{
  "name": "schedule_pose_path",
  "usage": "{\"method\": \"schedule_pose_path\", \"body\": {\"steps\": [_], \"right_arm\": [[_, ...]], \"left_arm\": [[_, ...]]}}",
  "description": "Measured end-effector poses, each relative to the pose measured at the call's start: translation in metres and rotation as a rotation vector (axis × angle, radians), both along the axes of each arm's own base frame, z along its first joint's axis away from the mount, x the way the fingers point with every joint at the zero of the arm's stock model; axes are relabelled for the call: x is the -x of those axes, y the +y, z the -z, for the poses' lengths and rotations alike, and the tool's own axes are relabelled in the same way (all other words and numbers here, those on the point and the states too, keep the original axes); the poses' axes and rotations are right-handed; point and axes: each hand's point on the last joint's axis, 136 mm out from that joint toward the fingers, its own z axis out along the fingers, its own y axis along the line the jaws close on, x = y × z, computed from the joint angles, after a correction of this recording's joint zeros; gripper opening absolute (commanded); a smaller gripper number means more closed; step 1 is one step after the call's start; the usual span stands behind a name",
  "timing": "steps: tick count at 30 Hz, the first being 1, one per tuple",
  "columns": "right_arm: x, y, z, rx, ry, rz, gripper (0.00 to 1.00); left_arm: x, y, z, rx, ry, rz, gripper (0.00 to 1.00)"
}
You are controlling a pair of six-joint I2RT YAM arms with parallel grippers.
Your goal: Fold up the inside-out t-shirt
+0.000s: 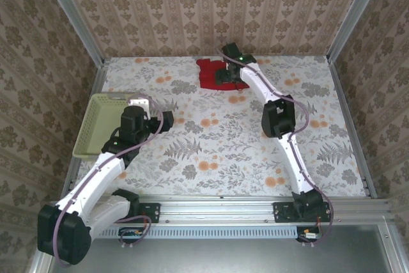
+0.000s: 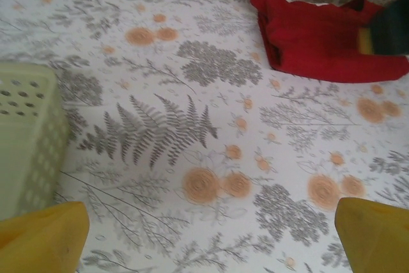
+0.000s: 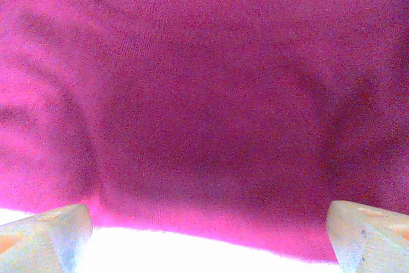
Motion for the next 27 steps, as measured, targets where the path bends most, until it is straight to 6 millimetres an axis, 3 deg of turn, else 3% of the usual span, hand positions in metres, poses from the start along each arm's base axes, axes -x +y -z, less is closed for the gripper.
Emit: {"method": "schedule_pose_path", "body": {"steps": [3, 6, 8, 10, 12, 14, 17, 22, 27], "right_arm": [[0.057, -0.025, -0.065, -0.026, -0.091, 0.000, 0.98], [0.102, -0.058, -0.127, -0.063, -0.279, 0.044, 1.00], [0.126, -0.086, -0.144, -0.066, -0.383, 0.095, 1.00], [0.145, -0.112, -0.132, -0.043, -0.430, 0.145, 1.00], [0.164, -0.137, -0.097, 0.007, -0.417, 0.196, 1.00], [0.186, -0.164, -0.048, 0.077, -0.346, 0.254, 1.00], [0.212, -0.194, -0.005, 0.149, -0.279, 0.325, 1.00], [0.224, -0.227, 0.019, 0.188, -0.314, 0.441, 1.00], [0.213, -0.227, 0.030, 0.163, -0.384, 0.440, 1.00]], "left_arm": [[-0.010, 0.009, 0.001, -0.063, -0.064, -0.009, 1.00], [-0.017, 0.019, 0.015, -0.128, -0.110, -0.006, 1.00], [-0.021, 0.022, 0.029, -0.185, -0.107, 0.009, 1.00], [-0.026, 0.022, 0.039, -0.235, -0.108, 0.039, 1.00], [-0.031, 0.018, 0.046, -0.272, -0.109, 0.081, 1.00], [-0.032, 0.016, 0.050, -0.296, -0.112, 0.118, 1.00], [-0.035, 0.015, 0.052, -0.323, -0.126, 0.154, 1.00], [-0.043, 0.023, 0.084, -0.367, -0.055, 0.169, 1.00], [-0.050, 0.031, 0.095, -0.368, -0.048, 0.174, 1.00]]}}
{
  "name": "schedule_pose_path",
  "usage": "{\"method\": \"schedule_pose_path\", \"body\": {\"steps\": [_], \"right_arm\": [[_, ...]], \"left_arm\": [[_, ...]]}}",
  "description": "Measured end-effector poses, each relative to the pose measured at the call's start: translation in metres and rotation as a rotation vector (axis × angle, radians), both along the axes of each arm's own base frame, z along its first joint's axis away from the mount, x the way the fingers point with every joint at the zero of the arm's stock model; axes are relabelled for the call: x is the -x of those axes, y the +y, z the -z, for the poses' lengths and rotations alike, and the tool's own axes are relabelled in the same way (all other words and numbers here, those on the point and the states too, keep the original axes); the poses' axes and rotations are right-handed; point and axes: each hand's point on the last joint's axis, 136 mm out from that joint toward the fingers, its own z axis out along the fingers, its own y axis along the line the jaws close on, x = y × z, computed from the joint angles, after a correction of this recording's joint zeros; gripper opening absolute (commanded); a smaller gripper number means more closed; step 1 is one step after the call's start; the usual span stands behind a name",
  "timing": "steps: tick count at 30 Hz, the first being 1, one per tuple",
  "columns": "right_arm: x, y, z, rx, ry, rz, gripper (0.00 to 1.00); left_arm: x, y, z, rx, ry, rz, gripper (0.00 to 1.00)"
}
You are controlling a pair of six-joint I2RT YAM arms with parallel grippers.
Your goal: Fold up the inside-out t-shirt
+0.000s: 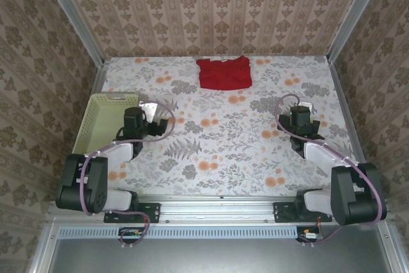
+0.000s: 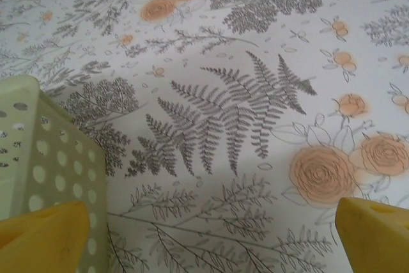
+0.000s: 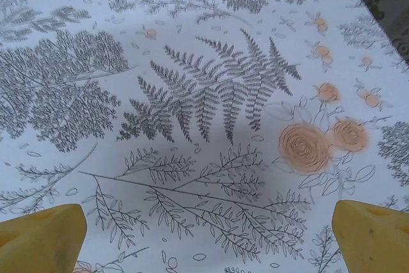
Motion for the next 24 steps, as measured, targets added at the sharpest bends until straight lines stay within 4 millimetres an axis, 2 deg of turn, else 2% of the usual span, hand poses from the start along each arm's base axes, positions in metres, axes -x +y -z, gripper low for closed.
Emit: {"method": "schedule_pose_path", "body": {"steps": [6, 9, 14, 17, 21, 24], "right_arm": [[-0.023, 0.008, -0.006, -0.026, -0.090, -0.079, 1.00], [-0.032, 0.013, -0.007, -0.042, -0.117, -0.125, 1.00], [-0.047, 0.011, -0.025, -0.089, -0.256, -0.179, 1.00], [-0.047, 0.015, -0.009, -0.105, -0.263, -0.212, 1.00], [-0.046, 0.027, 0.012, -0.108, -0.232, -0.252, 1.00], [-0.048, 0.035, 0.007, -0.088, -0.248, -0.273, 1.00]], "left_arm": [[-0.015, 0.003, -0.005, 0.038, -0.012, 0.035, 1.00], [-0.018, 0.015, -0.009, 0.061, -0.030, 0.018, 1.00], [-0.020, 0.038, -0.013, 0.104, -0.113, -0.047, 1.00], [-0.018, 0.053, 0.005, 0.142, -0.109, -0.100, 1.00], [-0.024, 0.057, -0.001, 0.165, -0.150, -0.118, 1.00], [-0.025, 0.058, -0.002, 0.176, -0.158, -0.126, 1.00]]}}
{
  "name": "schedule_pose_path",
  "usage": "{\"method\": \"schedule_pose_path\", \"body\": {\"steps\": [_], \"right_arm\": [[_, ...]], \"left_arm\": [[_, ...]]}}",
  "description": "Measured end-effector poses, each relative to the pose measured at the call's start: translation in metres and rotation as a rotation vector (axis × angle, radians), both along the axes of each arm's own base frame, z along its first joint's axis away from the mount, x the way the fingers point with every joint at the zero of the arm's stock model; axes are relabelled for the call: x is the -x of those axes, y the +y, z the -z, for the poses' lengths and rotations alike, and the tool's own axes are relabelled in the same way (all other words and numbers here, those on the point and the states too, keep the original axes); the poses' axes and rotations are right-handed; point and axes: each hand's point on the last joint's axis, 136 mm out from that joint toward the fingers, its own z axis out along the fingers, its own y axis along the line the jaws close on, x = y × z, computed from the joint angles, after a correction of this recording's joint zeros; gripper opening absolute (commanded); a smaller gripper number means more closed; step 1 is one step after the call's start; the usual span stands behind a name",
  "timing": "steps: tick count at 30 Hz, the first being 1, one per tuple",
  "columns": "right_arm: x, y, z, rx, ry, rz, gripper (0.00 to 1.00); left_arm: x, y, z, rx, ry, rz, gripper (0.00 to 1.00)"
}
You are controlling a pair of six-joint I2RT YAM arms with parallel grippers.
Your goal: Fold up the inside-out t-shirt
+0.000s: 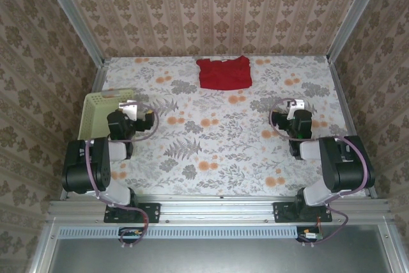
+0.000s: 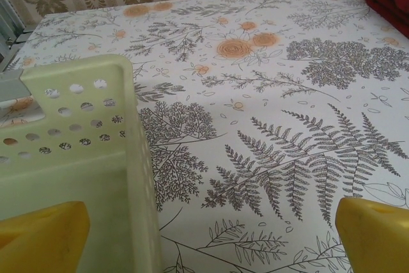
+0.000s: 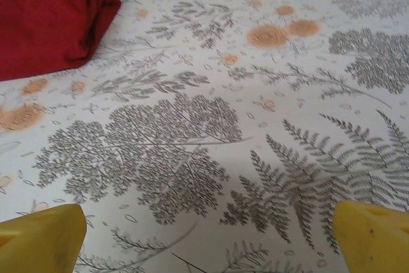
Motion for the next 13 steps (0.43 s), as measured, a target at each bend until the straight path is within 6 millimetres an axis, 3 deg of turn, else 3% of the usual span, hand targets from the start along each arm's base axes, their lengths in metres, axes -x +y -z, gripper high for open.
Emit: {"method": "schedule_pose_path", "body": {"steps": [13], "right_arm": [[-0.0032, 0.0013, -0.0056, 0.034, -0.018, 0.008, 1.00]], "left_arm": [[0.0007, 0.0099, -0.0025, 0.013, -0.021, -0.065, 1.00]]}}
